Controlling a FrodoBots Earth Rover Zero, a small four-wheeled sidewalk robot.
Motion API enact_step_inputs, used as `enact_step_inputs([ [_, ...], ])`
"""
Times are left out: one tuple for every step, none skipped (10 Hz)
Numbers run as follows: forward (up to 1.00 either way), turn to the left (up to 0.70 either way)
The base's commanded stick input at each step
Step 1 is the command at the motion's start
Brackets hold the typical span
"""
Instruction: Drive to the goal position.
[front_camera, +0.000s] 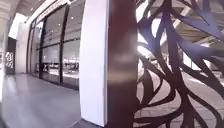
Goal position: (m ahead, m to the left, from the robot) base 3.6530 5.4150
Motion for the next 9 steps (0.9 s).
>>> enact_step_inputs([
  [0.00,0.00],
  [0.00,0.00],
  [0.00,0.00],
  [0.00,0.00],
  [-0.08,0.00],
  [-0.33,0.00],
  [-0.70,0.00],
  [-0.70,0.00],
  [-0.70,0.00],
])
